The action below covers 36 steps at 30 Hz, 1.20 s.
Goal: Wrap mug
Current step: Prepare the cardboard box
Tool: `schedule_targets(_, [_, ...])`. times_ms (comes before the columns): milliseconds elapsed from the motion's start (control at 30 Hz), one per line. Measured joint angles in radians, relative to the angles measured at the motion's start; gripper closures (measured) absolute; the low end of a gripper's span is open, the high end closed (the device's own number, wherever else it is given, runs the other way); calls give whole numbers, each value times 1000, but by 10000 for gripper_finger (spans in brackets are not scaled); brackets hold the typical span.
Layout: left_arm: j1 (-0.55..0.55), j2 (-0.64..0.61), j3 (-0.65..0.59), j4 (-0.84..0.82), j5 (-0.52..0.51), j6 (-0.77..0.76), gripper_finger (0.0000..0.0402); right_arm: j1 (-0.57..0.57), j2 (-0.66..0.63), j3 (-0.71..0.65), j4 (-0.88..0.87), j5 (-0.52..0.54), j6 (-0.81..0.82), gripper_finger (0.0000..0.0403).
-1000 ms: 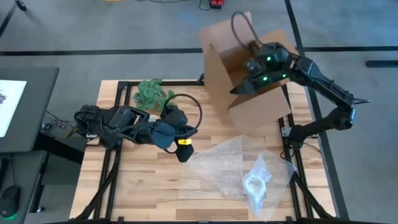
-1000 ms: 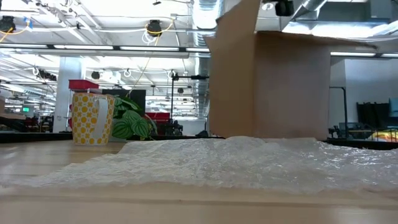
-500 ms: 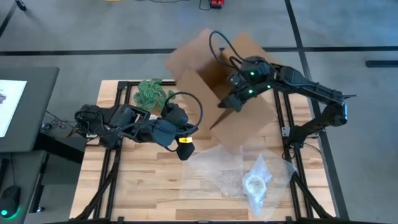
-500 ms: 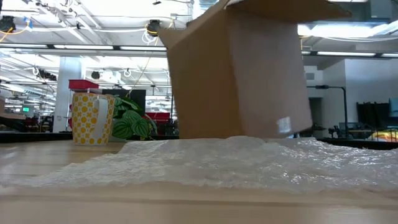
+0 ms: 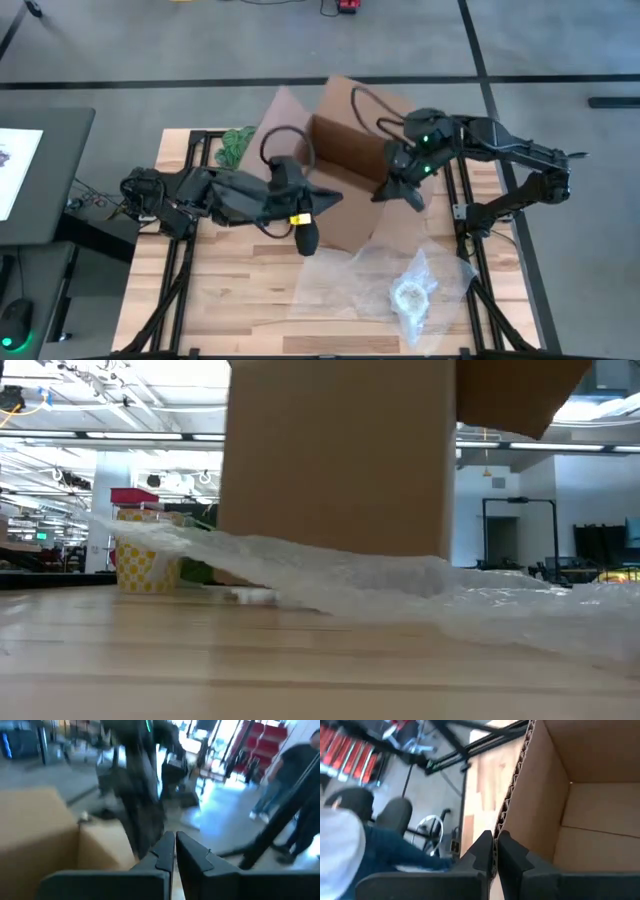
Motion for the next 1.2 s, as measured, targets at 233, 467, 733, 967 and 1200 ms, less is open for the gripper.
schedule_targets(233, [143, 0, 0, 42, 35, 21, 402, 106, 16, 0, -8, 144, -43, 394])
schedule_targets(467, [275, 0, 0, -120, 322, -98, 402, 126, 15, -1, -9, 185, -43, 362])
schedule_targets(733, [368, -36, 0, -373, 425, -107, 402, 133, 14, 38, 29, 183, -43, 303])
schedule_targets(967, [414, -47, 0, -519, 479, -115, 402, 147, 15, 58, 86, 127, -33, 258])
schedule_targets(1200, [384, -47, 0, -562, 537, -83, 402, 213, 70, 58, 98, 114, -48, 246])
